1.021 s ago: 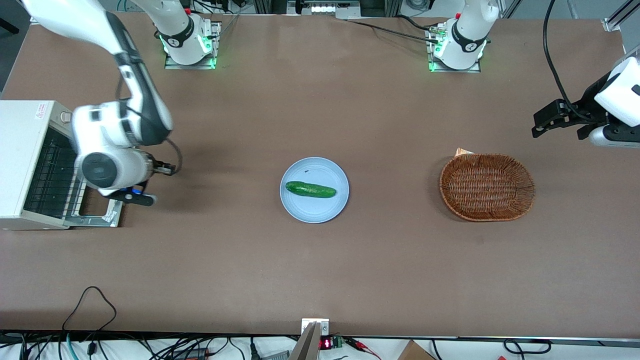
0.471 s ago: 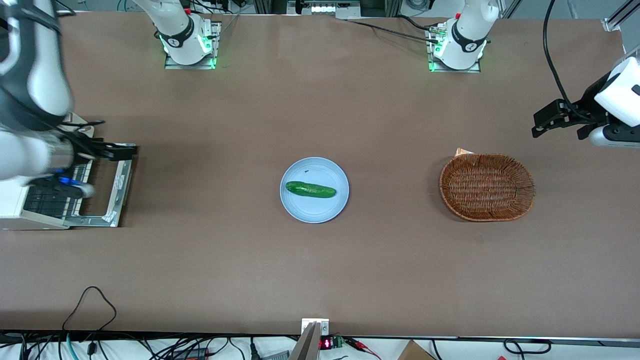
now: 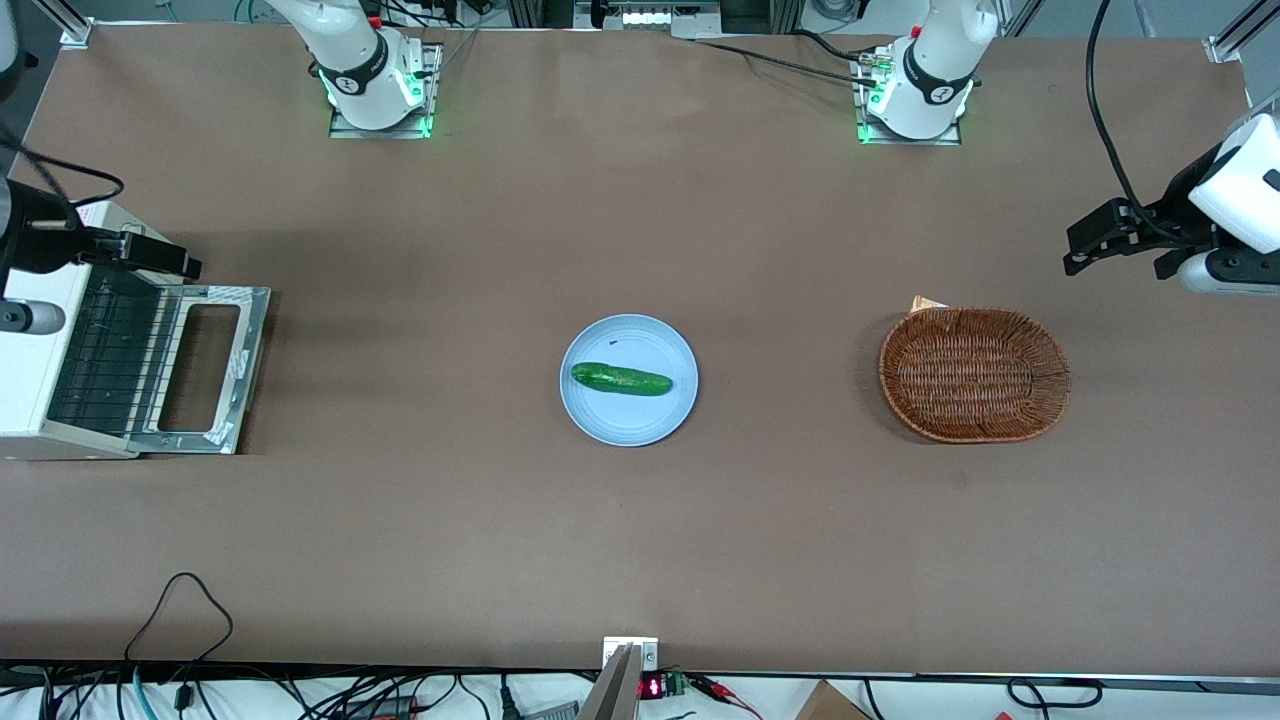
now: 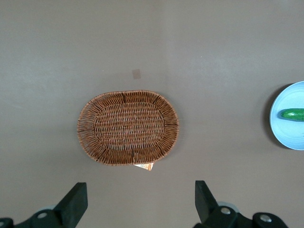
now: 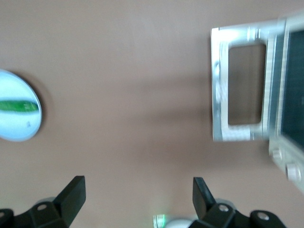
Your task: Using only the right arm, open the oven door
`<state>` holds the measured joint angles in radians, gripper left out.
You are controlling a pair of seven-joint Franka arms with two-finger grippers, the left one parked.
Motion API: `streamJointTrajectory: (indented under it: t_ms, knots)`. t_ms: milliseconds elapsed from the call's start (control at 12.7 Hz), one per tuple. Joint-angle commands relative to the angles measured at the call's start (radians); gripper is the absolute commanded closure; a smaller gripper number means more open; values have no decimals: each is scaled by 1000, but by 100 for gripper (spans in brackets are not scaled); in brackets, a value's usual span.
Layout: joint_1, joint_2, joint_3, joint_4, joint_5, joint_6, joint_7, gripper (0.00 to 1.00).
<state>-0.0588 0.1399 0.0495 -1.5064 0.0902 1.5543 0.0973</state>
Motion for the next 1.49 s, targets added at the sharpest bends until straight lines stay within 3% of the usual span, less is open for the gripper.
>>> streamJointTrajectory:
  t_ms: [0,393,1414]
  knots:
    - [86,-192,-26,-319,-73,266,-24,0]
    - [77,-151,-30,-270,-64,173,-28,0]
    - [83,-152,-23,-268,-64,135,-15,0]
